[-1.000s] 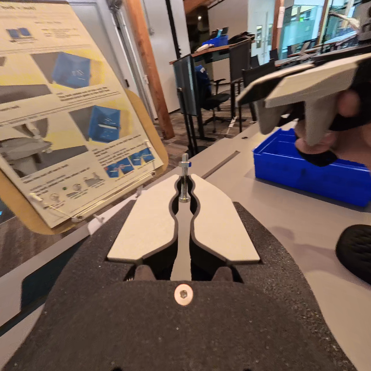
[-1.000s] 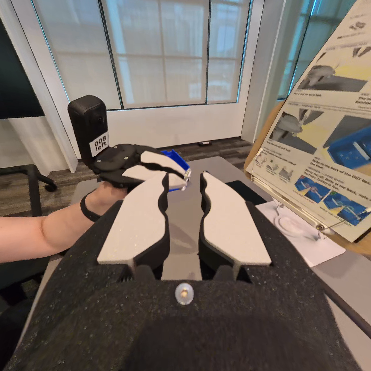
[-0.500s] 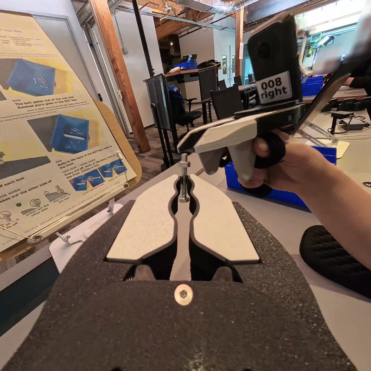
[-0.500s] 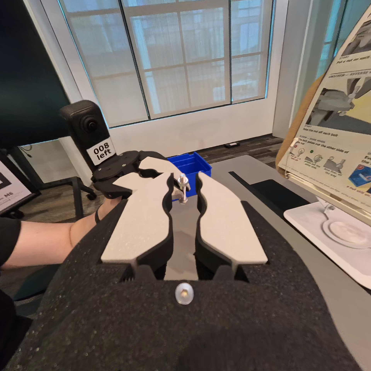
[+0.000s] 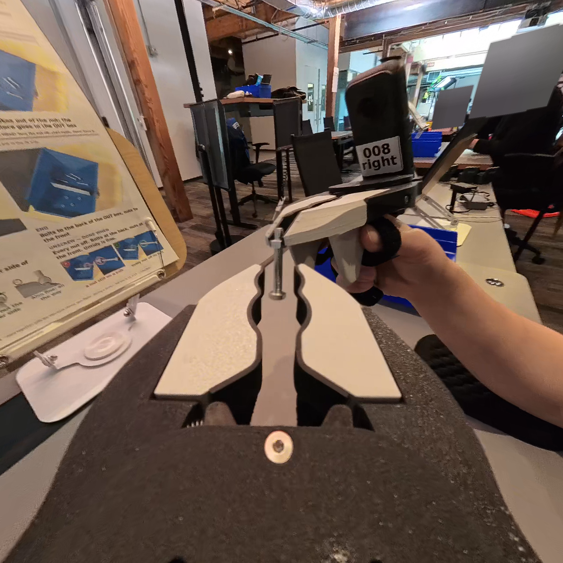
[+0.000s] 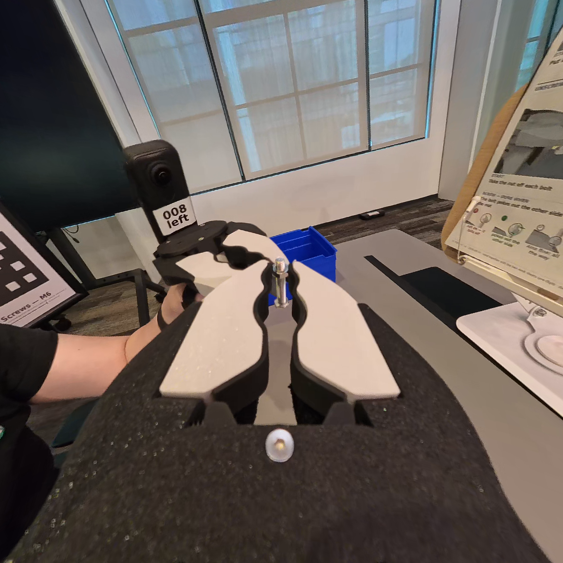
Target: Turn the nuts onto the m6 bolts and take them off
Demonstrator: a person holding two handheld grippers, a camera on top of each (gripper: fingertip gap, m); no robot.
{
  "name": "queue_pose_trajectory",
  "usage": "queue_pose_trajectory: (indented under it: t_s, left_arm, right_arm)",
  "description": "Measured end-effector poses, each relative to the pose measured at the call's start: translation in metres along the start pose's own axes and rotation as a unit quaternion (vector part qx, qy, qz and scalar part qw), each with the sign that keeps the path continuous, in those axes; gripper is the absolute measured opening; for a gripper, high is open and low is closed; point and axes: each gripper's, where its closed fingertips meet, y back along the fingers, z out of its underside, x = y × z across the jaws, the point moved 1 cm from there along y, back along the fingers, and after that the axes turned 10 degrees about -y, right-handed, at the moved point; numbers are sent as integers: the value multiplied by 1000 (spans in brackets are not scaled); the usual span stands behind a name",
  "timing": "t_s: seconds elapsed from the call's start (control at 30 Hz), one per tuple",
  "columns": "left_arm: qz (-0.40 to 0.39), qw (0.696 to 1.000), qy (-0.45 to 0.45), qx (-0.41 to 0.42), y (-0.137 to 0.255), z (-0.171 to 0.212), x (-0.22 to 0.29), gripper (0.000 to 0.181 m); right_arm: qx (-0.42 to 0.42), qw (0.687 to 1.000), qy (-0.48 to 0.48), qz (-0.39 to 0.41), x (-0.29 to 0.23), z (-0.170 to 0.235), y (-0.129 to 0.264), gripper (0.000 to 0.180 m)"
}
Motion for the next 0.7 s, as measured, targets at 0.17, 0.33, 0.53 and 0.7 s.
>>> queue_pose_trajectory:
  t_s: [0.17,0.33,0.53,0.7]
  left_arm:
    - [51,998,43,-11,6,3,0,30]
    - [71,995,2,-72,-3,22,13,36]
    - [60,995,-18,-74,-10,26,18,31]
    - [64,996,-3,-59,-11,25,17,24]
  right_arm:
    - [-16,1000,0,7,-3,1,2,9]
    - [-40,999,27,24,-5,5,2,9]
    - [-54,997,43,30,-8,7,2,9]
    - [-60,997,47,32,-7,9,0,9]
